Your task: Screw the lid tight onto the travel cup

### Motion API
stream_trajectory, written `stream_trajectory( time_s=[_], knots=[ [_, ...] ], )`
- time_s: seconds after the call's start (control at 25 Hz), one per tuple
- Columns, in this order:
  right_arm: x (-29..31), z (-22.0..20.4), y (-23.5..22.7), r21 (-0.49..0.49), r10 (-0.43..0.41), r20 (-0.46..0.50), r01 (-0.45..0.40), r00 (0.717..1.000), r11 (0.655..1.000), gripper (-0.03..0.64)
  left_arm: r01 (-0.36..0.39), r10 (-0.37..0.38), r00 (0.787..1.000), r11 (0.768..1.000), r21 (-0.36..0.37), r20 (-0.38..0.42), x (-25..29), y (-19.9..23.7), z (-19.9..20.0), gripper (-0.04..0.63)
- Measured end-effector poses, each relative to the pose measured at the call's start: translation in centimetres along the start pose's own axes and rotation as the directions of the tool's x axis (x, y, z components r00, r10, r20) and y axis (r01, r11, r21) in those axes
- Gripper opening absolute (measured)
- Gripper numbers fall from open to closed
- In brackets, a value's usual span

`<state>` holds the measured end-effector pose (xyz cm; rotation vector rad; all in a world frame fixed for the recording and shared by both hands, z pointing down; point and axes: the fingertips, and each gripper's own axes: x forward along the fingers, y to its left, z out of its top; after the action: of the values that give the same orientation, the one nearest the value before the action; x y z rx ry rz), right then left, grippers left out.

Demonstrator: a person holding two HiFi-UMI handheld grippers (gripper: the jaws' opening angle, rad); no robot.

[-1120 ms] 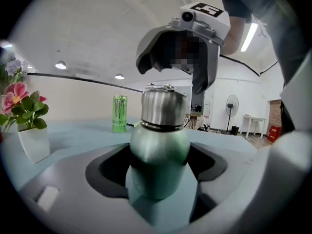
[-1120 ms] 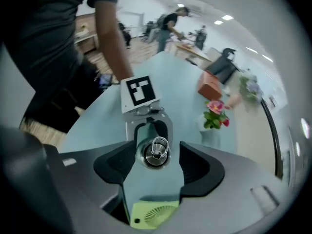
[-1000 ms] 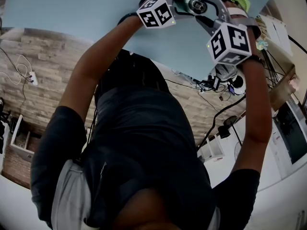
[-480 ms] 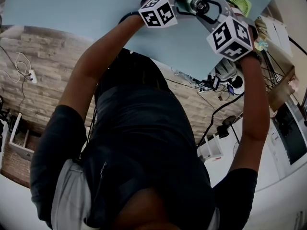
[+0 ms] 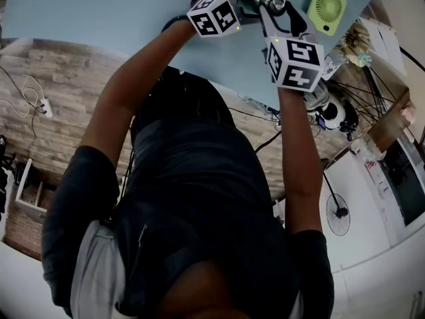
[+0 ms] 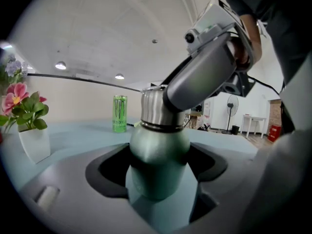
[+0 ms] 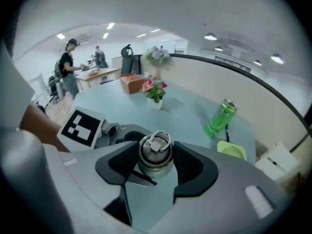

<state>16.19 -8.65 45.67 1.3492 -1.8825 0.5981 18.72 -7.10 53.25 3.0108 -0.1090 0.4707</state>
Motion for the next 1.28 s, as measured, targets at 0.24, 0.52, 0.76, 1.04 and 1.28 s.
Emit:
stream_trajectory(
  time_s=[0.24, 0.52, 0.76, 1.04, 1.28],
  knots=[
    [-0.2, 0.0, -0.2, 0.097, -0.09, 0.071, 0.083, 0.993, 0.992, 0.229, -0.001, 0.001, 1.0, 1.0, -0.001, 0.0, 0.0, 0.0, 0.0, 0.416],
    [0.0, -0.2, -0.1, 0.044, -0.021, 0.038, 0.02, 0.999, 0.999, 0.23, 0.001, -0.001, 1.0, 1.0, -0.004, -0.002, 0.2, -0.1, -0.1, 0.416],
    [-1.2, 1.1, 0.8, -0.334, 0.146, -0.098, -0.171, 0.984, 0.927, 0.264, 0.003, -0.003, 1.0, 1.0, -0.006, 0.0, 0.1, 0.0, -0.1, 0.416],
    [-1.6, -0.8, 2.2, -0.876, 0.153, -0.416, -0.44, 0.897, 0.199, 0.262, 0.004, -0.004, 1.0, 1.0, -0.006, 0.001, 0.2, 0.0, -0.2, 0.416],
    [-0.4, -2.2, 2.0, -0.855, 0.087, -0.518, -0.514, 0.851, -0.062, 0.261, 0.007, -0.007, 1.0, 1.0, -0.007, 0.0, 0.1, 0.0, -0.1, 0.416]
  ],
)
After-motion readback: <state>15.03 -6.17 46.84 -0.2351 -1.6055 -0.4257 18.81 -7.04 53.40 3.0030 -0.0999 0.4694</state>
